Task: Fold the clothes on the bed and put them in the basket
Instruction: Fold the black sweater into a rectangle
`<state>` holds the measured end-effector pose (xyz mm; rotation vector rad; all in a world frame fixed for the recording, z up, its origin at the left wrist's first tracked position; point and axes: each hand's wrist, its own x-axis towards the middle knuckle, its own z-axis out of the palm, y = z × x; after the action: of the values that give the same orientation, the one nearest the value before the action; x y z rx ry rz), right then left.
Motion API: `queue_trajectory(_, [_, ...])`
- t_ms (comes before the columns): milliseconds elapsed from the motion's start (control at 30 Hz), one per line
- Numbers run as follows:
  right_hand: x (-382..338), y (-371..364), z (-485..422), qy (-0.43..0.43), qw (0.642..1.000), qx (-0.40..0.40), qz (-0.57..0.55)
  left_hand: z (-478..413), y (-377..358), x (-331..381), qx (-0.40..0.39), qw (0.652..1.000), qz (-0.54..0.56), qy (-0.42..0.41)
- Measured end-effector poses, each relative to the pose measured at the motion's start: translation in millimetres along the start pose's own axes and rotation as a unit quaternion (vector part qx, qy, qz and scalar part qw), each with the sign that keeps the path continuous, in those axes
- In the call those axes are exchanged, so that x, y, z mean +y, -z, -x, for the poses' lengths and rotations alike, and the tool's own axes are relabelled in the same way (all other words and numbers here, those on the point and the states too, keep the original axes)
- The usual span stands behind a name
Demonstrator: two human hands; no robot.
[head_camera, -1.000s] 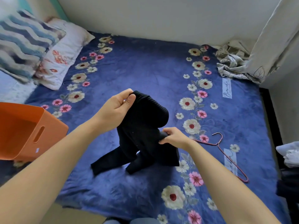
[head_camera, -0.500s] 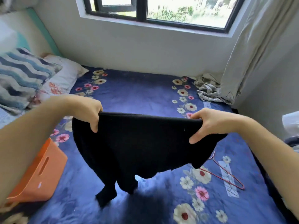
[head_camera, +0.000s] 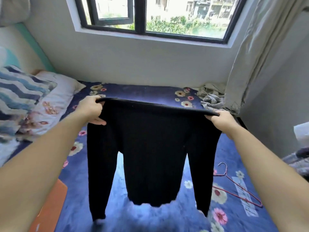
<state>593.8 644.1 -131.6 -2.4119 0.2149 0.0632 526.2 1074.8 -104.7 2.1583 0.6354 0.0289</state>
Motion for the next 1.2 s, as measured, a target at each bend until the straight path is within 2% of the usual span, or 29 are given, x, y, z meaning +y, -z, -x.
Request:
queue_trajectory(33, [-2, -3, -6, 0.001, 0.999, 0.024, -0.044, -6, -5, 1, 0.046, 0.998, 0.044, -0.002])
queue_trajectory(100, [-16, 0, -13, 0.056, 0.994, 0.094, 0.002, -13, -13, 9, 0.148, 0.987, 0.056, -0.036])
queue_trajectory(167, [-35, 9, -17, 0.149, 0.97, 0.175, 0.079, -11, -17, 21, 0.234, 0.966, 0.063, -0.086])
queue_trajectory(267, [-51, 28, -21, 0.282, 0.923, 0.234, 0.12, -2, -14, 26, 0.3, 0.927, 0.072, -0.213])
queue_trajectory(400, [-39, 36, -17, 0.375, 0.889, 0.217, 0.148, 2, -18, -19, 0.288, 0.894, 0.02, -0.342])
queue_trajectory(467, [-20, 28, -11, 0.407, 0.871, 0.182, 0.205, 9, -30, -53, 0.26, 0.899, -0.014, -0.351])
queue_trajectory(533, [9, 4, -4, 0.419, 0.861, 0.138, 0.254, 18, -54, -97, 0.229, 0.917, -0.039, -0.323])
queue_trajectory(667, [86, -78, 26, 0.394, 0.869, 0.043, 0.294, 45, -116, -200, 0.155, 0.963, -0.067, -0.208])
queue_trajectory(767, [162, -155, 54, 0.34, 0.88, -0.071, 0.323, 70, -164, -286, 0.053, 0.976, -0.168, -0.129])
queue_trajectory(900, [249, -236, 112, 0.276, 0.856, -0.191, 0.393, 107, -219, -388, -0.098, 0.935, -0.322, -0.107])
queue_trajectory(1000, [307, -281, 156, 0.212, 0.846, -0.259, 0.415, 137, -258, -443, -0.156, 0.9, -0.399, -0.085])
queue_trajectory(1100, [312, -296, 179, 0.161, 0.799, -0.328, 0.478, 153, -271, -463, -0.166, 0.88, -0.441, -0.064])
queue_trajectory(1133, [310, -301, 181, 0.134, 0.792, -0.339, 0.491, 156, -276, -463, -0.138, 0.885, -0.441, -0.056])
queue_trajectory(1200, [296, -307, 175, 0.056, 0.802, -0.377, 0.461, 155, -289, -449, -0.078, 0.908, -0.41, -0.025])
